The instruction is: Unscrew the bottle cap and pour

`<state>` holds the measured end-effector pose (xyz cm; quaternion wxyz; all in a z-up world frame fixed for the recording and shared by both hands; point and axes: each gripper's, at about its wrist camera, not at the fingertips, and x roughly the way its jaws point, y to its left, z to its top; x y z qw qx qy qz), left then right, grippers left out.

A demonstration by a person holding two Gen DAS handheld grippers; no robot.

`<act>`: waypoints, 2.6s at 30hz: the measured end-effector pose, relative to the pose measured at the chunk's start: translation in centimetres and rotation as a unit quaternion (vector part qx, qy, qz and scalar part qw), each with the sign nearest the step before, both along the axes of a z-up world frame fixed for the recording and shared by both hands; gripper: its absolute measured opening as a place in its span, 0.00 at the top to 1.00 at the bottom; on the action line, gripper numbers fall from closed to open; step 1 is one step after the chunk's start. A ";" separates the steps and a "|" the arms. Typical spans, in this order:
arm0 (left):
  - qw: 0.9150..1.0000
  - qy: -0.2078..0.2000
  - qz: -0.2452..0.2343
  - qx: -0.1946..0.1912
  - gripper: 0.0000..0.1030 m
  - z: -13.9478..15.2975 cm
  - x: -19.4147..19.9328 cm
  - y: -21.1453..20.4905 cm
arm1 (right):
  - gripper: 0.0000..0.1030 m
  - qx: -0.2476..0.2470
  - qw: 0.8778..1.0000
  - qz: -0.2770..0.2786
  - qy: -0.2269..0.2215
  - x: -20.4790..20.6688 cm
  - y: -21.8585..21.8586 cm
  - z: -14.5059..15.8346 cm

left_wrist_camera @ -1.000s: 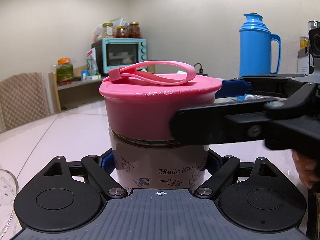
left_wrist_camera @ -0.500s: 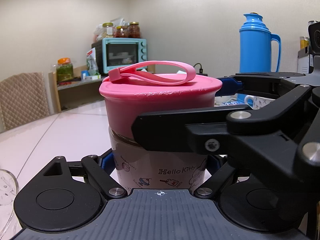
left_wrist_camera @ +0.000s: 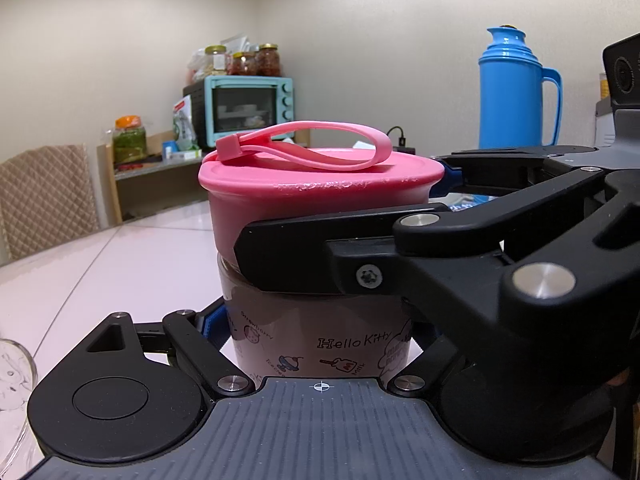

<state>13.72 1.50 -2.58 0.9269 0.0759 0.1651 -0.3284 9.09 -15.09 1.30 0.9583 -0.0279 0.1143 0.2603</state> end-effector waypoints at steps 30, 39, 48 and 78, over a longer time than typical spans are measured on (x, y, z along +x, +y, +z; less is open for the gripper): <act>1.000 0.000 0.000 0.000 0.13 0.0 0.0 0.1 | 0.07 -0.026 0.992 0.119 -0.014 0.8 -3.6 1.2; 1.000 0.000 0.000 0.000 0.13 0.0 0.0 0.1 | 0.07 -0.012 0.999 0.045 -0.019 -0.8 -1.8 1.1; 1.000 0.001 0.000 0.000 0.13 0.0 0.0 0.1 | 0.08 -0.001 1.000 0.012 -0.009 -0.3 -0.8 0.2; 1.000 0.001 -0.001 0.000 0.13 0.0 0.0 0.2 | 0.18 0.009 0.981 0.196 0.007 4.5 -4.7 0.0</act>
